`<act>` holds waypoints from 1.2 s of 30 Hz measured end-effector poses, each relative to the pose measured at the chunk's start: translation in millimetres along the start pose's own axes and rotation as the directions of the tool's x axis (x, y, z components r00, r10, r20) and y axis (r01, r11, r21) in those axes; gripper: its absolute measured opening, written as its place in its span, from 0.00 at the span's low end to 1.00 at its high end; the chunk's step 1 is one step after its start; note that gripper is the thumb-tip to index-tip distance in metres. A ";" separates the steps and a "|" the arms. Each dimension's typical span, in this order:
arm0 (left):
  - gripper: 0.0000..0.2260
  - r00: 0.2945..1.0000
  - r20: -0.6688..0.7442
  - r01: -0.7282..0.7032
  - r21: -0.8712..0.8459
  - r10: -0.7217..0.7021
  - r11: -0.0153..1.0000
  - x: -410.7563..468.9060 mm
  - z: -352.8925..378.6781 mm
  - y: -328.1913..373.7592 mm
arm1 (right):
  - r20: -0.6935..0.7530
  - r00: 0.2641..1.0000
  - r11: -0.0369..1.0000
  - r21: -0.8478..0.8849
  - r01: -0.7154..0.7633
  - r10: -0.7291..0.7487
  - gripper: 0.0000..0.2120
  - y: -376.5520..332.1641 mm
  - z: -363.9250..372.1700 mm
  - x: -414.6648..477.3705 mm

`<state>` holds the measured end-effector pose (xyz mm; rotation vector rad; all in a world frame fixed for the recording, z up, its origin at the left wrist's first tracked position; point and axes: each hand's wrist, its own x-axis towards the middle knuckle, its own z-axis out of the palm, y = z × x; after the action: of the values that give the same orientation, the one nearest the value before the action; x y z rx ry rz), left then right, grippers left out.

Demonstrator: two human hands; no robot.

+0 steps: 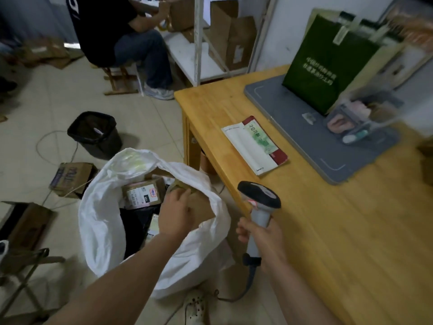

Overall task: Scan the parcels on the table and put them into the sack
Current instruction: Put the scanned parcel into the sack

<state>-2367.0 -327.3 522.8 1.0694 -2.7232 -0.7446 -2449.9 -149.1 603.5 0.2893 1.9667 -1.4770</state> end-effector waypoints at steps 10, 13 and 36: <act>0.26 0.832 -0.024 -0.553 0.029 0.554 0.833 -8.8 4.5 203.3 | -0.063 0.990 0.776 0.628 -0.062 0.130 0.11 -10.7 -141.3 -31.4; 0.26 0.737 0.063 -0.674 0.001 0.673 0.739 -31.7 26.5 273.4 | -0.154 0.981 0.686 0.727 0.032 0.117 0.07 -3.3 -206.3 -42.4; 0.64 0.591 0.617 -0.710 0.094 0.519 0.697 -312.8 289.5 687.2 | -0.555 0.754 0.430 0.811 0.396 0.353 0.06 177.3 -581.7 -118.5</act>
<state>-2633.8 429.1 625.0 -0.2341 -3.4499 -0.5103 -2477.6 469.3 627.1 1.4773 1.2996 -2.6491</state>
